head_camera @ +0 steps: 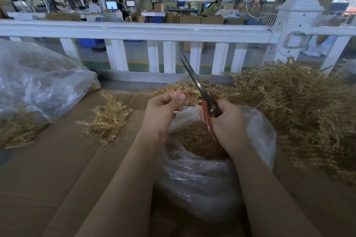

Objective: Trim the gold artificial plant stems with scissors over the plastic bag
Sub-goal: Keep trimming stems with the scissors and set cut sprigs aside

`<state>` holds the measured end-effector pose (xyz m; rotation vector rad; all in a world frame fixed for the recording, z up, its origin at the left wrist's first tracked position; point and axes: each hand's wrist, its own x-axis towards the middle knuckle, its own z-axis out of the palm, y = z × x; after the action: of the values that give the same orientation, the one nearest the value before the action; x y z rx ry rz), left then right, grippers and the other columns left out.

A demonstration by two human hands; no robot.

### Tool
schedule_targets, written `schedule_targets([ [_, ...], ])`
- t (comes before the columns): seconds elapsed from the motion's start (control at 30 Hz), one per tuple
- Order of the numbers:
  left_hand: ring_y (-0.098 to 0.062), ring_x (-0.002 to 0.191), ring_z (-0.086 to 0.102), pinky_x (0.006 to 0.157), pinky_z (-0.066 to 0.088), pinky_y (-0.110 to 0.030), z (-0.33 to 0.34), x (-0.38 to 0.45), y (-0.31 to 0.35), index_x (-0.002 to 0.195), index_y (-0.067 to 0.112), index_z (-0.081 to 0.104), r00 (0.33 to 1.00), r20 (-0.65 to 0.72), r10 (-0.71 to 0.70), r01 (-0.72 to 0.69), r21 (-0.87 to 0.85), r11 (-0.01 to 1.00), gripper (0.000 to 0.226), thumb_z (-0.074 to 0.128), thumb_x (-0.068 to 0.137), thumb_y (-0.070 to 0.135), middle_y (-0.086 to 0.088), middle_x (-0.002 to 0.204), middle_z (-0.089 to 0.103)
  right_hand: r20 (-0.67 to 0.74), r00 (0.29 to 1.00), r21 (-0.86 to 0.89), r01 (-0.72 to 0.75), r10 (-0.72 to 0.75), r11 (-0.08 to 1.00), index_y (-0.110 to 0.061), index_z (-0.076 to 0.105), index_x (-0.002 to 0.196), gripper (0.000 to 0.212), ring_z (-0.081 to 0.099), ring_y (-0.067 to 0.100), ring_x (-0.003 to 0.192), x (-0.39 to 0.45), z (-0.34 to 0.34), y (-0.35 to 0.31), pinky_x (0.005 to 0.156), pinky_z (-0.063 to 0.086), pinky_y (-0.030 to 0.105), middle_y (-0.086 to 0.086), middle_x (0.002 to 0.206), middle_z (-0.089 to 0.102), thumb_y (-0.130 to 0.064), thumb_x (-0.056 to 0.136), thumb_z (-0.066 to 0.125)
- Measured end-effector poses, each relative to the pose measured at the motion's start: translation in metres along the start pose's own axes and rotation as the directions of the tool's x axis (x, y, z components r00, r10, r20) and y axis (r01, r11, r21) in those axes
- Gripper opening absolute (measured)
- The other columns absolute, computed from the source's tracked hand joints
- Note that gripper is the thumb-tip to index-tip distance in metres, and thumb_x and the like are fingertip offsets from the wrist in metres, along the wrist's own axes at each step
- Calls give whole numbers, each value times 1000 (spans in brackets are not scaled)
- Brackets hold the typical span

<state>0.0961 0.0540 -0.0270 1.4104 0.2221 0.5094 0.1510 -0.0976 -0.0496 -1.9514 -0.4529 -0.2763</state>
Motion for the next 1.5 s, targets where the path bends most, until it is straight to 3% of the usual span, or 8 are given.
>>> schedule_targets([
  [0.1,-1,64,56,67,41,-24,0,1,-1,85,23,76,999,-1,50,-50,48,998,13,67,93,18,9,77,72,-43,999,-115,18,-23,993,-25,69,83,26,65,4,68,0,-1,2,68,59,36,-12,70,69,-51,88,73],
  [0.23,2,58,52,58,42,-9,-1,1,0,85,19,74,984,-34,175,-173,60,983,17,63,95,9,12,66,66,-12,994,-242,105,-111,965,-29,65,94,46,62,-1,76,-3,-6,0,65,49,18,-15,82,68,-72,78,68],
  [0.4,-1,59,47,58,39,-9,-2,2,-1,86,14,72,970,-23,241,-238,90,967,21,57,97,5,13,61,58,25,975,-380,213,-220,900,-23,62,94,61,62,8,79,-7,-6,-6,71,56,33,-11,85,66,-80,73,57],
  [0.63,2,58,46,58,39,-7,1,-2,2,85,22,73,955,14,295,-295,103,950,25,59,95,3,18,61,59,-4,965,-415,237,-262,879,-21,63,92,58,62,8,79,-7,-8,-5,71,56,33,-10,83,66,-78,78,59],
  [0.8,-1,60,47,59,39,-10,-1,-2,1,82,20,73,956,2,293,-290,132,948,23,60,96,6,10,63,55,-1,961,-441,249,-278,862,-20,63,90,60,62,10,77,-7,-9,-6,69,55,33,-9,81,67,-79,78,55],
  [0.93,1,60,48,59,40,-8,-1,-3,2,85,24,74,955,26,295,-296,84,951,25,61,95,6,16,65,63,-1,961,-438,247,-275,864,-21,64,86,61,61,10,72,-8,-9,-7,67,55,32,-9,76,66,-80,76,55],
  [1.2,1,60,47,60,40,-8,-1,-2,0,91,17,75,955,39,293,-295,51,954,19,59,96,7,14,68,64,-6,964,-437,235,-264,868,-21,63,79,66,59,11,68,-7,-8,-7,65,54,33,-10,70,64,-85,71,51],
  [1.5,5,63,52,61,39,-7,0,-2,1,85,16,72,947,57,317,-322,122,939,22,58,96,4,15,68,65,3,967,-416,232,-254,879,-23,67,85,66,62,7,71,-7,-8,-6,66,54,28,-12,74,67,-85,70,51],
])
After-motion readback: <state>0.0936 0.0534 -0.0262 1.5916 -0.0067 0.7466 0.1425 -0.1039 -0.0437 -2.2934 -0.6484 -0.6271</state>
